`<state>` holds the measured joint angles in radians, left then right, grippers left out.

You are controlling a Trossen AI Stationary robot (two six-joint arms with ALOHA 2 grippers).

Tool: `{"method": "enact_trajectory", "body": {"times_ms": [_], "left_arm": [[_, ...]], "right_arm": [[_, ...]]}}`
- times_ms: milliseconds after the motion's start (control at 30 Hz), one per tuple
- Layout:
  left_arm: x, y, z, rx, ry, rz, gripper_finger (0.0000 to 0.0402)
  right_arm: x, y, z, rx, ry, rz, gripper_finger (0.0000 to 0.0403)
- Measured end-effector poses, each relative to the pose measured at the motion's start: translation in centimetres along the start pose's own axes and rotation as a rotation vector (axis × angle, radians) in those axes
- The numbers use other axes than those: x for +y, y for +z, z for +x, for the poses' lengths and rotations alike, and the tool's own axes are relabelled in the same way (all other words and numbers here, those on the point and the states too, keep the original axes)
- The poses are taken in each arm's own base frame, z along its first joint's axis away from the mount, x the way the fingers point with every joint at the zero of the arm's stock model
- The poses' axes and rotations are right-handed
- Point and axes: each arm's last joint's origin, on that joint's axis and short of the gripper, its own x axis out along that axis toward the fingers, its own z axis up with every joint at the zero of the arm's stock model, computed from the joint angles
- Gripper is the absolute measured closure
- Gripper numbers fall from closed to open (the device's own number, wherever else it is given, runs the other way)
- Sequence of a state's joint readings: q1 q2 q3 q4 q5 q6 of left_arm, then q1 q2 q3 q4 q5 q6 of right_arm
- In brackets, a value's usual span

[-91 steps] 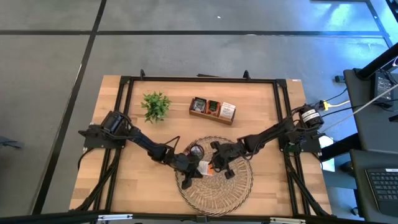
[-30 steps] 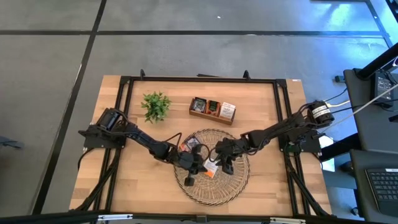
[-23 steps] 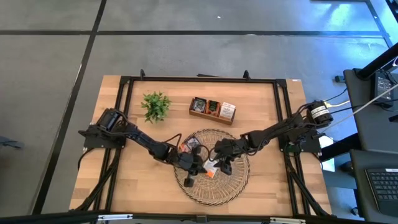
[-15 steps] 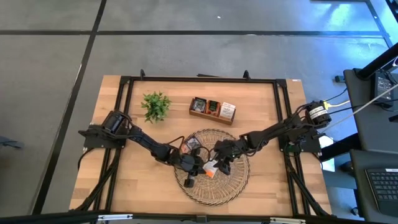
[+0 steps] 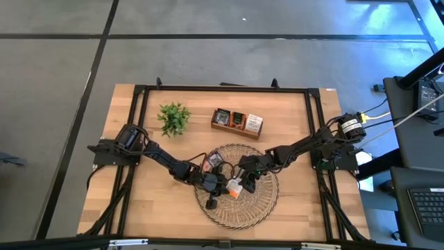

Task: Pick & Place Tea
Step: Put the white and orange tea bag into the right section of the wooden organizer

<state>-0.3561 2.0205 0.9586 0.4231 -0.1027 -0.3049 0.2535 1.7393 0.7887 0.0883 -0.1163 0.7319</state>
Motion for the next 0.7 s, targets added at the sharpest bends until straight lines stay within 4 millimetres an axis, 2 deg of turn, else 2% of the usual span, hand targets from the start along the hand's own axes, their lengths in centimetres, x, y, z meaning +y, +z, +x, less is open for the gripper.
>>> {"method": "enact_trajectory", "body": {"times_ms": [300,700], "left_arm": [[0.26,-0.28,0.48,-0.011,0.012,-0.026,0.04],[0.33,-0.29,0.45,-0.008,0.007,-0.017,0.04]], "right_arm": [[0.36,0.34,-0.07,0.037,0.118,-0.002,0.022],[-0.26,0.77,-0.15,0.035,0.107,-0.011,0.0337]]}}
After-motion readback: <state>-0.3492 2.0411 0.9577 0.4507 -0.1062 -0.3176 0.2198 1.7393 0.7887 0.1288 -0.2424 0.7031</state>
